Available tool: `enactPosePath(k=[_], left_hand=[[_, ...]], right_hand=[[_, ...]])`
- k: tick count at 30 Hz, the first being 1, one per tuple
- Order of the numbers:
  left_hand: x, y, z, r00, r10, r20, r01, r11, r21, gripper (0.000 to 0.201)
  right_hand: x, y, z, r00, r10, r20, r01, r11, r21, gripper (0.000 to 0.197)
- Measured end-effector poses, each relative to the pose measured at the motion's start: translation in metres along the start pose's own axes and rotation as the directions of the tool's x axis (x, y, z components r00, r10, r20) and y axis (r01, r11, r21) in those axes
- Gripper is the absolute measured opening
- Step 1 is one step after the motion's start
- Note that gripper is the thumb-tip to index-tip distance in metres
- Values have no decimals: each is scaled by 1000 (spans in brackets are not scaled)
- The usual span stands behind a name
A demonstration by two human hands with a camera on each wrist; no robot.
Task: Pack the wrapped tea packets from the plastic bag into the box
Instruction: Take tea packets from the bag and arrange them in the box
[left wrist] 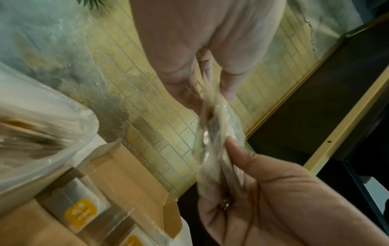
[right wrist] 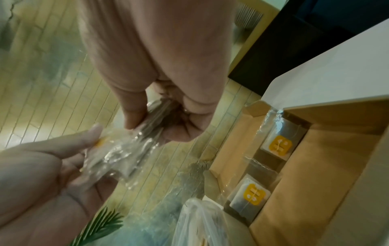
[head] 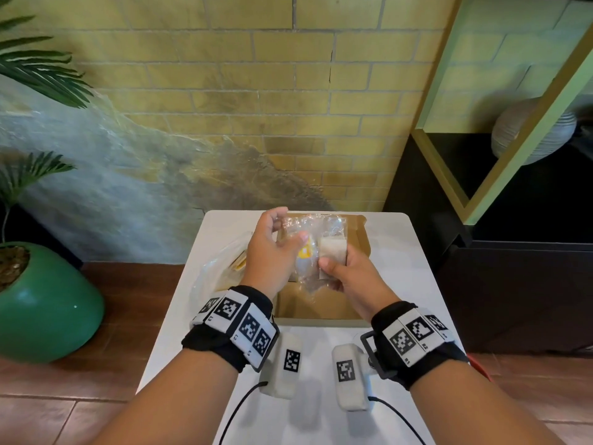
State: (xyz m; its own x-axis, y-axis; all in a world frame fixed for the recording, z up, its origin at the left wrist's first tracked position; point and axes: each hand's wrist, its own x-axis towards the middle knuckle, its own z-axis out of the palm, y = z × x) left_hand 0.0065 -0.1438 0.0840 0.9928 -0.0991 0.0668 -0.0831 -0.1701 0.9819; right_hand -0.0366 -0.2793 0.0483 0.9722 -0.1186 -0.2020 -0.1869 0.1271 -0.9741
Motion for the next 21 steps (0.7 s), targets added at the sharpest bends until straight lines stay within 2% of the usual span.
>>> enactPosePath(k=[4, 6, 10, 14, 17, 21], left_hand=[[-4, -5, 3, 977, -151, 152, 156, 988, -20, 33], [-6, -6, 4, 974, -148, 170, 145, 989, 31, 19], [-3, -7, 0, 976, -158, 149, 155, 987, 31, 14], [2, -9, -10, 981, -176, 87, 175, 984, 21, 27], [6, -15, -21, 983, -179, 42, 178, 984, 29, 14], [12, -23, -38, 980, -198, -34, 199, 979, 47, 18]], right_hand=[[0, -3, -6, 998, -22, -62, 25, 999, 49, 20], [0, -4, -7, 996, -25, -80, 30, 997, 66, 19], [-1, -2, -6, 990, -30, -135, 39, 997, 65, 16], [-2, -3, -4, 988, -25, -155, 37, 997, 74, 15], [-2, -5, -5, 984, -19, -176, 36, 995, 97, 18], [-2, -5, -6, 981, 3, -194, 21, 992, 122, 17]])
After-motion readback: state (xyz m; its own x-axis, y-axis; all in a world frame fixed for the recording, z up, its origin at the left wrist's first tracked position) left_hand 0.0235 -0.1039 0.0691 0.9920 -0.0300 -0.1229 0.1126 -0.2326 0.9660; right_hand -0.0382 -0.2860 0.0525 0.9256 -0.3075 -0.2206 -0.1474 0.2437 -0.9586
